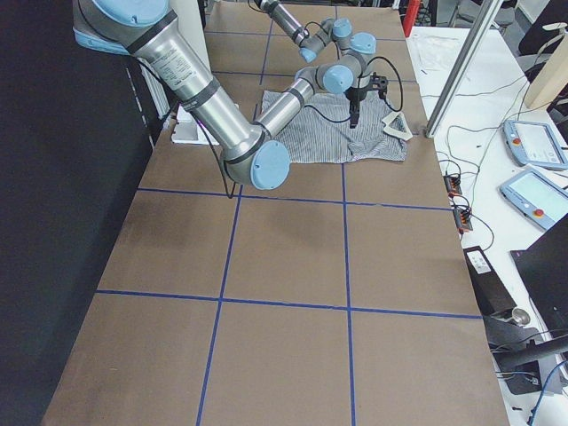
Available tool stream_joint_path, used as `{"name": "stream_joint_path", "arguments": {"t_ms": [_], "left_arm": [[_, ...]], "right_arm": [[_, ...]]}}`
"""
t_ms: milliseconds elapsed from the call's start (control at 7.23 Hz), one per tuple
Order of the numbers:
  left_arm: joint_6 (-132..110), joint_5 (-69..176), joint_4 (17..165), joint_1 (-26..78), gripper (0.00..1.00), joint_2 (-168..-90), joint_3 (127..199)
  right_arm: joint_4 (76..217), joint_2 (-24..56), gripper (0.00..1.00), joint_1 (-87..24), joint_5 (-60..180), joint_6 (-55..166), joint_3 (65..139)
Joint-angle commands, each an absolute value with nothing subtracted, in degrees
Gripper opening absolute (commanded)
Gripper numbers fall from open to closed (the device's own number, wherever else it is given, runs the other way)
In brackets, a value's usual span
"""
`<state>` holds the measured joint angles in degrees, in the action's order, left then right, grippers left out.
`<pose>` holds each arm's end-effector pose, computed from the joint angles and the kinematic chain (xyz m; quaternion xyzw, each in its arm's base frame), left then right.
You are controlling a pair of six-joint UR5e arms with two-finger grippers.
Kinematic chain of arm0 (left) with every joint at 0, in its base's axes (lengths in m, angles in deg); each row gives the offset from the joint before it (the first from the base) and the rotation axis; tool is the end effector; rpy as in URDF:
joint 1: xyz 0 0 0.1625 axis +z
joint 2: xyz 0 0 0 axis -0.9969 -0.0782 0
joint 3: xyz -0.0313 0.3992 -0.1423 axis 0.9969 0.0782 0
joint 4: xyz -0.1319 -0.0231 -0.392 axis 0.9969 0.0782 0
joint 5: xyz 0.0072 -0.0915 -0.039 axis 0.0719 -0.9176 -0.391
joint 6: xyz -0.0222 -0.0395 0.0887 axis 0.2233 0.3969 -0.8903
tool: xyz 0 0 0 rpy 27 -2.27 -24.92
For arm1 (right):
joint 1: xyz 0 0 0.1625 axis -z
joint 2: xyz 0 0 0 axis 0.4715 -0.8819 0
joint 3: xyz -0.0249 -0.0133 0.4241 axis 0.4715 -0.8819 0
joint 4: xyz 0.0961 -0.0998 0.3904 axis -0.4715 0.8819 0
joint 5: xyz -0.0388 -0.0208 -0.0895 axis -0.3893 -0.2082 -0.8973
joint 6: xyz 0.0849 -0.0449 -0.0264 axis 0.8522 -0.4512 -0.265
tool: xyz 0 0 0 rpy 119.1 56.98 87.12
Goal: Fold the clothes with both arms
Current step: 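Release the folded sleeve with the right gripper while the left arm reaches in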
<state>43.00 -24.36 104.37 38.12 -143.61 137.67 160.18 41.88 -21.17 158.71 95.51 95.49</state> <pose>0.4317 -0.6415 0.4404 0.1677 0.3825 -0.1723 0.8921 -0.4128 -0.6040 0.1962 0.0298 -0.4224 0.0294 0.9055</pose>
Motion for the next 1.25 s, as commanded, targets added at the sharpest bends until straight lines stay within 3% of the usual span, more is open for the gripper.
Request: {"name": "stream_joint_path", "arguments": {"t_ms": [0, 277, 692, 1107], "left_arm": [[43.0, -24.7, 104.1, 38.4, 0.0, -143.8, 138.2], [42.9, -24.8, 99.8, 38.4, 0.0, -145.1, 141.4], [44.5, -26.7, 86.1, 38.5, 0.0, -155.0, 144.0], [48.5, -26.9, 92.7, 39.7, 0.0, -159.4, 136.6]], "right_arm": [[160.1, 41.8, 1.0, -21.2, 158.7, 95.4, 95.1], [159.7, 41.3, 1.0, -21.2, 158.7, 95.3, 94.9], [159.2, 40.5, 1.0, -21.2, 158.7, 95.2, 94.9], [155.2, 38.0, 1.0, -21.2, 158.7, 95.1, 94.9]]}}
